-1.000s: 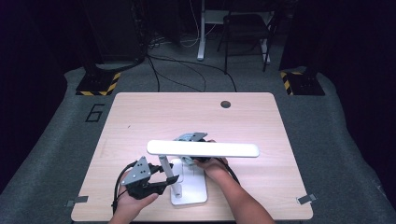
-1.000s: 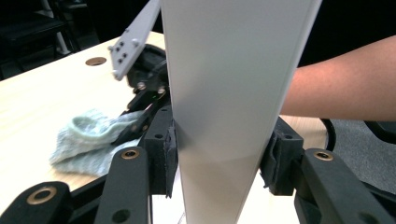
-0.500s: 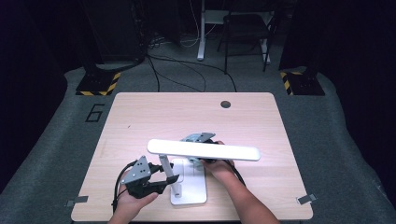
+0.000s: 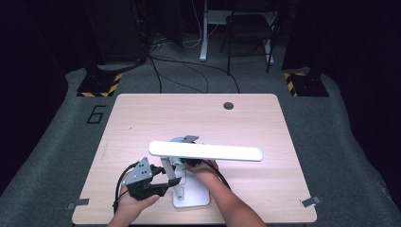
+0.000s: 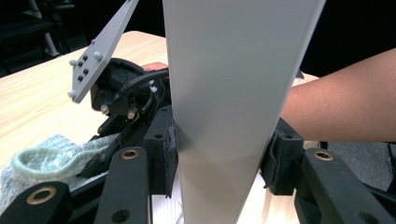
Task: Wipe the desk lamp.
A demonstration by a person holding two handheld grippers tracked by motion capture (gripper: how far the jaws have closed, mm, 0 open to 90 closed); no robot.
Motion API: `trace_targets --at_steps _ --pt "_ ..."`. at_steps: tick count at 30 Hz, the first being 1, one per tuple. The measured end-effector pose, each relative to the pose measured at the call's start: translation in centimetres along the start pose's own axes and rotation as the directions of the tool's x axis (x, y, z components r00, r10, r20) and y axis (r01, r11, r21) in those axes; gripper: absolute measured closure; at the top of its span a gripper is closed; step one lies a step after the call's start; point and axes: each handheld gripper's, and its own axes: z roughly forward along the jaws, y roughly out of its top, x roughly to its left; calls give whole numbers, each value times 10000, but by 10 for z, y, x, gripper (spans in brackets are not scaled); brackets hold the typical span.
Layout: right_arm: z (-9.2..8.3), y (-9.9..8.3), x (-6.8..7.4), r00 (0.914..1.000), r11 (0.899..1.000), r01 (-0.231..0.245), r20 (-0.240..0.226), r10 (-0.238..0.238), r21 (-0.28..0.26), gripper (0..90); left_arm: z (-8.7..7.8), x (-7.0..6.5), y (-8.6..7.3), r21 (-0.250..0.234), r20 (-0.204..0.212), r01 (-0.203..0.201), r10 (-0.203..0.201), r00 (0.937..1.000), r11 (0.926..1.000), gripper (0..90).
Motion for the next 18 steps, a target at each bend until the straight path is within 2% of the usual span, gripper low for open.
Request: trace_targets --at_steps 4,6,8,10,11,13,14,17,18 --pt "-2 -2 -3 9999 9999 41 -106 -40 103 724 0 -3 0 -38 -279 -32 31 9996 10000 543" --pt "-5 -4 -7 9999 9997 46 -138 -43 238 724 0 -4 0 72 -265 -26 28 9996 10000 545" --pt "-8 -8 -10 9999 9998 129 -32 -128 129 724 0 -5 -1 -24 -432 -41 40 9991 10000 547" --pt "-14 -12 -13 9998 9994 213 41 -214 272 724 0 -5 -1 -35 -479 -19 17 9989 10000 549" --pt "-16 -15 -17 9994 9993 327 90 -329 191 724 0 -6 -1 20 -514 -26 27 9987 10000 551" --pt "-23 -22 -23 9996 9994 226 153 -230 257 724 -1 -5 -1 1 -650 -16 16 9979 10000 556" --pt "-26 -26 -28 9991 9989 374 197 -380 279 724 -1 -5 -1 -42 -753 12 -15 9972 10000 559" --pt "-38 -34 -41 9989 9982 274 368 -294 540 719 -1 -4 -1 -10 -783 86 -86 9969 10000 568" --pt "-41 -37 -43 9989 9987 -20 461 -3 505 717 -1 -4 -1 -14 -870 119 -120 9961 9999 570"
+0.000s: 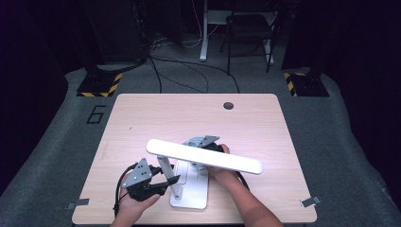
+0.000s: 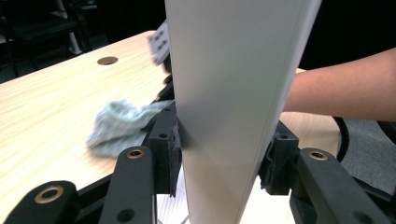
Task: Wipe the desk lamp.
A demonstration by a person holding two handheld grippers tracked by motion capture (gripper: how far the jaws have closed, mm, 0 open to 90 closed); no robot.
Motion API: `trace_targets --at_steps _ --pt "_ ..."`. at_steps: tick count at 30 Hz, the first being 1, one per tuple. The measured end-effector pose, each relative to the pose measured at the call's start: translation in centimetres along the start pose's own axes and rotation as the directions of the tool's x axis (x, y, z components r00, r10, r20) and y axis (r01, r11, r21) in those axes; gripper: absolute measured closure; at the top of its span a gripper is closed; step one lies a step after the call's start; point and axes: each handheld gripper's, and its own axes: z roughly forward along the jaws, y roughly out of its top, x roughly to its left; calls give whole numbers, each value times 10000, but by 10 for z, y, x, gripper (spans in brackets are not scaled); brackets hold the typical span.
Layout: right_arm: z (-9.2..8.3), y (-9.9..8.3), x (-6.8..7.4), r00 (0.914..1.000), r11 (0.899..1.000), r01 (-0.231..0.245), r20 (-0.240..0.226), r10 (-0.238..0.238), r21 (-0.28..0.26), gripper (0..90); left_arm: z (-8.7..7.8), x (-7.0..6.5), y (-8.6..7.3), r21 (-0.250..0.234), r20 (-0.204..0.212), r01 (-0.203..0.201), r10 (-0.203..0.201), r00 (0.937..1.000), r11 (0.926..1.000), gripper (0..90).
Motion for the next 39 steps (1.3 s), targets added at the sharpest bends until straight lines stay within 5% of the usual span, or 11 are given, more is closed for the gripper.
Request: trace_targets --at_steps 6,9,13,21,23,26,27,32,39 --pt "-19 -13 -14 9981 9981 -574 228 579 -213 715 2 -1 1 -39 -249 146 -147 9996 9999 575" --pt "-31 -22 -13 9966 9969 -758 322 764 -190 713 2 1 2 68 -26 33 -32 10000 10000 572" --pt "-50 -40 -4 9897 9902 -1377 371 1385 -225 704 -1 4 1 141 401 24 -30 9992 9999 570" --pt "-80 -68 28 9772 9761 -2122 -45 2122 -476 692 -2 2 2 183 247 -55 51 9997 9998 569" --pt "-81 -71 39 9709 9705 -2391 -208 2385 -310 677 -2 2 2 169 336 -64 59 9994 9998 568" --pt "-72 -74 48 9839 9840 -1757 292 1766 -309 650 -2 3 2 284 517 -42 28 9987 9996 566" --pt "-70 -73 48 9875 9880 -1540 322 1544 -133 646 -2 3 2 294 524 -50 35 9986 9996 563" --pt "-56 -65 38 9803 9808 -1940 346 1946 -178 636 1 4 2 207 393 37 -46 9992 9998 546" --pt "-37 -47 25 9805 9824 -1851 624 1863 -248 632 5 11 3 301 779 171 -194 9968 9994 517"
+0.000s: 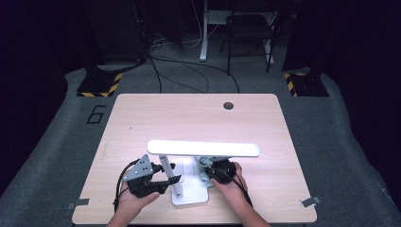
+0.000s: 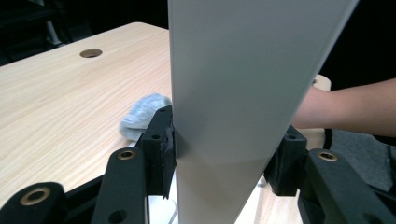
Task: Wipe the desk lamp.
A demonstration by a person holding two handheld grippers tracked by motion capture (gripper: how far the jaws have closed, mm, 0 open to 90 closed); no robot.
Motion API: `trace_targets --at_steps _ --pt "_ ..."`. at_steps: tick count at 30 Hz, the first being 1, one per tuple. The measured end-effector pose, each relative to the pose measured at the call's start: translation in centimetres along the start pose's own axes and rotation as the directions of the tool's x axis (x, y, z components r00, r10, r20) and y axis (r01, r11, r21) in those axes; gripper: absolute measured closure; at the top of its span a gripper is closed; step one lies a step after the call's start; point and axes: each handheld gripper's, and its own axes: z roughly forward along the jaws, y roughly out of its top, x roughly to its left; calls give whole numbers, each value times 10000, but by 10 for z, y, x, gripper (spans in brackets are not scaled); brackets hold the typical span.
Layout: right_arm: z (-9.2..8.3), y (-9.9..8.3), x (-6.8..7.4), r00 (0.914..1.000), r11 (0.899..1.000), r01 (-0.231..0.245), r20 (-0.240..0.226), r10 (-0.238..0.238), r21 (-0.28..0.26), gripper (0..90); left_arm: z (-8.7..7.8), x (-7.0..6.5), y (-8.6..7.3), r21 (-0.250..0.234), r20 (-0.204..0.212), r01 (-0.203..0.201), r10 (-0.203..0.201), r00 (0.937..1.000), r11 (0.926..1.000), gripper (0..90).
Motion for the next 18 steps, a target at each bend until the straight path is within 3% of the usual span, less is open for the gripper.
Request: trace_targets --at_steps 4,8,11,15,18 --pt "6 5 -4 9997 9998 -217 -76 217 10 632 -2 5 -4 -141 563 83 -75 9984 9999 477" --pt "6 8 -10 9991 9995 -314 -284 314 -17 633 -1 9 -11 287 873 -159 133 9961 9995 455" --pt "7 11 -14 9977 9984 -570 -365 570 23 621 0 10 -16 171 743 -381 368 9966 9991 507" --pt "8 16 -16 9934 9945 -1033 -490 1041 180 509 0 9 -17 55 661 -484 480 9967 9988 522" --pt "8 20 -18 9947 9943 -1002 -281 992 -378 435 1 7 -17 96 536 -546 540 9971 9985 527"
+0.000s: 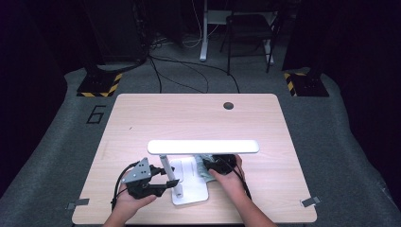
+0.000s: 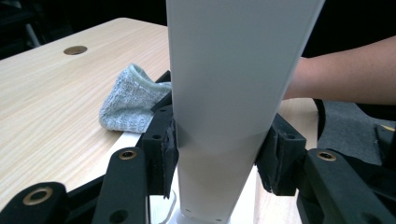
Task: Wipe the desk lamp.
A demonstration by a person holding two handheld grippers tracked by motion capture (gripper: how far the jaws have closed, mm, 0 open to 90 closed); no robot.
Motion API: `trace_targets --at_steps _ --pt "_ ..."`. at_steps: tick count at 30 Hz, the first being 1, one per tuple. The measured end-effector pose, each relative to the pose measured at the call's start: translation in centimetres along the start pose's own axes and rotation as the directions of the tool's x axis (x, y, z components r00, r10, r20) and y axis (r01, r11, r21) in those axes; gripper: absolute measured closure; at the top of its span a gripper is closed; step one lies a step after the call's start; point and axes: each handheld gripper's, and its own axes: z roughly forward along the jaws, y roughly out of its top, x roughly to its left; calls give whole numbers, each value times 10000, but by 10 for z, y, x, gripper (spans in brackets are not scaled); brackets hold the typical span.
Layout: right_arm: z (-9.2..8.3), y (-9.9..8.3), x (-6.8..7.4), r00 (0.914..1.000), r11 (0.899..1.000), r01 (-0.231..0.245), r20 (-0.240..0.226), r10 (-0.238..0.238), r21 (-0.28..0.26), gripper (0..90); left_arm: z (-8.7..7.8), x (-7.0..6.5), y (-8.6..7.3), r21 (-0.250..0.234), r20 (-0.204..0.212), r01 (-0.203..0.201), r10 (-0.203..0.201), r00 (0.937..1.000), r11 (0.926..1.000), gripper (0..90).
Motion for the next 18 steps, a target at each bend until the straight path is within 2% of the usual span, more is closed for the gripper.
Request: trace_targets --at_steps 3,5,8,11,13,14,16,17,18 --pt "7 3 1 9999 10000 48 166 -47 -63 411 5 -3 2 -16 -447 88 -88 9990 10000 531" --pt "14 6 0 9996 9998 150 251 -152 101 421 7 -3 4 94 -650 100 -94 9978 9999 532" --pt "23 13 -5 9981 9984 528 292 -533 195 518 10 1 5 75 -922 207 -200 9955 9998 533" --pt "29 17 -10 9969 9970 712 313 -721 312 581 10 3 5 -1 -994 339 -337 9945 9994 533" --pt "32 17 -10 9974 9969 703 111 -707 352 642 11 3 4 -67 -1007 327 -332 9944 9994 533" --pt "32 16 -8 9976 9971 684 110 -688 339 663 11 4 4 -119 -1050 308 -319 9940 9995 533" --pt "32 13 -2 9947 9948 993 249 -999 238 685 12 3 4 -150 -1079 302 -316 9937 9994 533" --pt "31 12 0 9907 9911 1317 319 -1323 195 693 11 3 4 -110 -1076 302 -312 9937 9995 533" --pt "29 11 2 9920 9923 1223 301 -1230 217 696 11 3 4 -51 -1104 248 -252 9936 9997 533"
